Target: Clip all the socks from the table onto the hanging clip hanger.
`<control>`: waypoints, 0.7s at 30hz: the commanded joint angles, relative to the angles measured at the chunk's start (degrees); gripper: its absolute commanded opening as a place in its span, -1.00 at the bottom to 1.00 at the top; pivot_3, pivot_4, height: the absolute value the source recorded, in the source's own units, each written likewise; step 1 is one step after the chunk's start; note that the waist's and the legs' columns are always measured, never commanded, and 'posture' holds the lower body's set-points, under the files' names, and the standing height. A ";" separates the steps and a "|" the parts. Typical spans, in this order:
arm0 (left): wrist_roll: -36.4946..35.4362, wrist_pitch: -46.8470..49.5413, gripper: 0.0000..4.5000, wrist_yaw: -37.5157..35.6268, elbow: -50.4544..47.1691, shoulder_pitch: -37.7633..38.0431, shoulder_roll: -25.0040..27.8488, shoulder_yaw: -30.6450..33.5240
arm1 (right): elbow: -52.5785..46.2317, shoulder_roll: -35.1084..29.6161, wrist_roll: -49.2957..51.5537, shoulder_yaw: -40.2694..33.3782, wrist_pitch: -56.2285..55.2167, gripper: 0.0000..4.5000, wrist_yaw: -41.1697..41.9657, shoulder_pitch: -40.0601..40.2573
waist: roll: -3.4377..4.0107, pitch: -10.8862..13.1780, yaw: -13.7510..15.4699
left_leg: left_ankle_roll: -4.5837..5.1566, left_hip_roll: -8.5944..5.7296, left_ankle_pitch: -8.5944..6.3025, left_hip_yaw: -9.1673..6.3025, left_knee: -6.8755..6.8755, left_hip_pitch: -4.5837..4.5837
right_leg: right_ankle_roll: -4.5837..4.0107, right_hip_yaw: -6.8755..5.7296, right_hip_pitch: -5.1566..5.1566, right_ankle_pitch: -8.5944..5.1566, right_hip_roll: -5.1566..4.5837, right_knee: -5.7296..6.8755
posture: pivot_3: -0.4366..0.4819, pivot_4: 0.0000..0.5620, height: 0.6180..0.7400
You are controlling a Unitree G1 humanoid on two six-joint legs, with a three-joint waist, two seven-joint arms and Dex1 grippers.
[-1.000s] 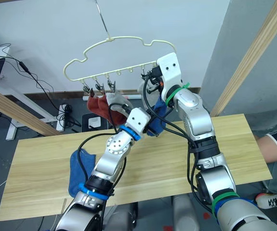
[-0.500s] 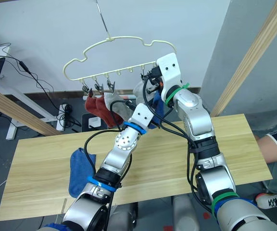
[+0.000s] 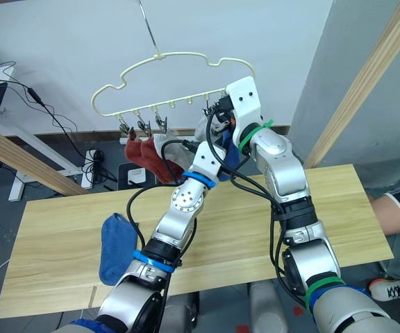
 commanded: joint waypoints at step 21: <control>-3.44 3.15 -1.00 -1.11 -5.51 -0.35 -1.59 0.88 | -5.46 0.34 2.91 -1.80 2.52 0.30 -0.51 0.51 | -0.01 0.01 0.03 | 0.00 0.00 0.00 0.00 -0.01 -0.01 | 0.00 0.00 0.00 0.00 0.00 -0.03 | -0.50 0.15 1.00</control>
